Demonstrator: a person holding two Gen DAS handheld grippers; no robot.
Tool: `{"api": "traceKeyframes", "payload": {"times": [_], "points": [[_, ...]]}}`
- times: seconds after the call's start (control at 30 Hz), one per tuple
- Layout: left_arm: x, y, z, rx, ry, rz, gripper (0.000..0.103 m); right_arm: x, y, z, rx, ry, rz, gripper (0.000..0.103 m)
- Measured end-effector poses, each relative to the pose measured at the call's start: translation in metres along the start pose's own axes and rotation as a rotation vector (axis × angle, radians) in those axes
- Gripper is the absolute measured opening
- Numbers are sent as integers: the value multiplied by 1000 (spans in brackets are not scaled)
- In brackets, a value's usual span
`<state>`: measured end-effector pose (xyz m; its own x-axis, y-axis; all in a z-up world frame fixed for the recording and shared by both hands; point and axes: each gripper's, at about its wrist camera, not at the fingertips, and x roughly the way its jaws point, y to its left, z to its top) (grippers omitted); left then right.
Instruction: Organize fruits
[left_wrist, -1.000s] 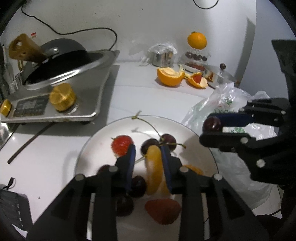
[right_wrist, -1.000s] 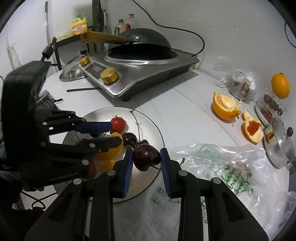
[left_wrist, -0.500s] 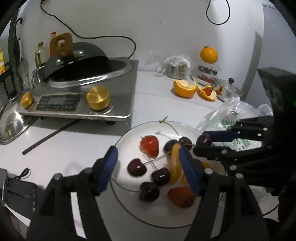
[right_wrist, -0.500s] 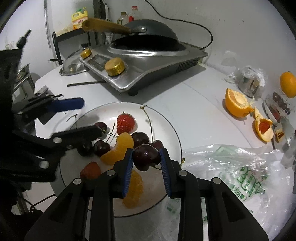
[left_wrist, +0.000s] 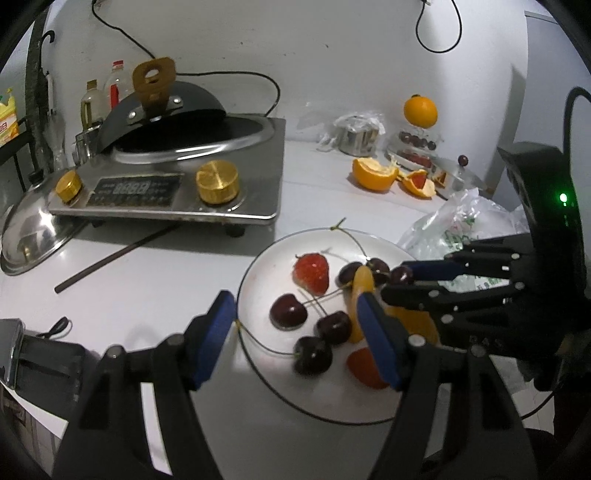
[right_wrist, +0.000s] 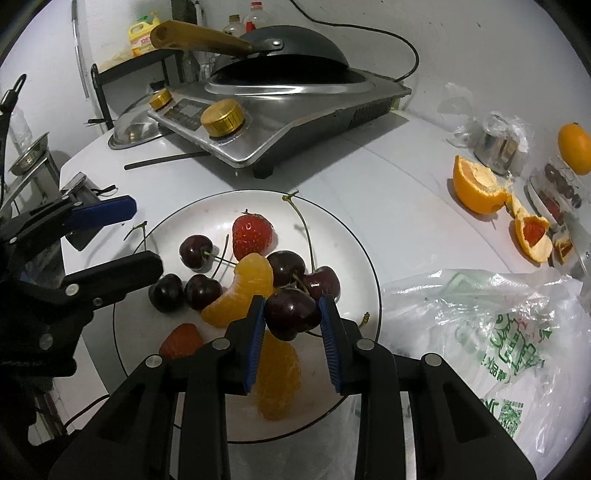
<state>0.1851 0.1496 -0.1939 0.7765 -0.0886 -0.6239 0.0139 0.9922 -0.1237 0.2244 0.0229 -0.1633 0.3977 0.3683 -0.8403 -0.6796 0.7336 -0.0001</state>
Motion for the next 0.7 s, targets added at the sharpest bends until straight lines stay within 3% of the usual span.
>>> {"api": "traceKeyframes", "payload": {"times": [0.13, 0.3, 0.5, 0.63, 0.7], "points": [[-5, -2, -2, 5, -4, 3, 70, -6, -2, -1, 22, -18, -1, 44], [-13, -6, -4, 9, -20, 2, 79, -15, -2, -3, 24, -34, -16, 44], [-23, -16, -3, 16, -38, -4, 80, -33, -3, -8, 31, -58, -36, 44], [-31, -25, -3, 15, -51, -17, 91, -48, -5, -13, 40, -78, -53, 44], [-36, -30, -2, 18, -61, -14, 92, -57, -5, -17, 44, -89, -60, 44]]}}
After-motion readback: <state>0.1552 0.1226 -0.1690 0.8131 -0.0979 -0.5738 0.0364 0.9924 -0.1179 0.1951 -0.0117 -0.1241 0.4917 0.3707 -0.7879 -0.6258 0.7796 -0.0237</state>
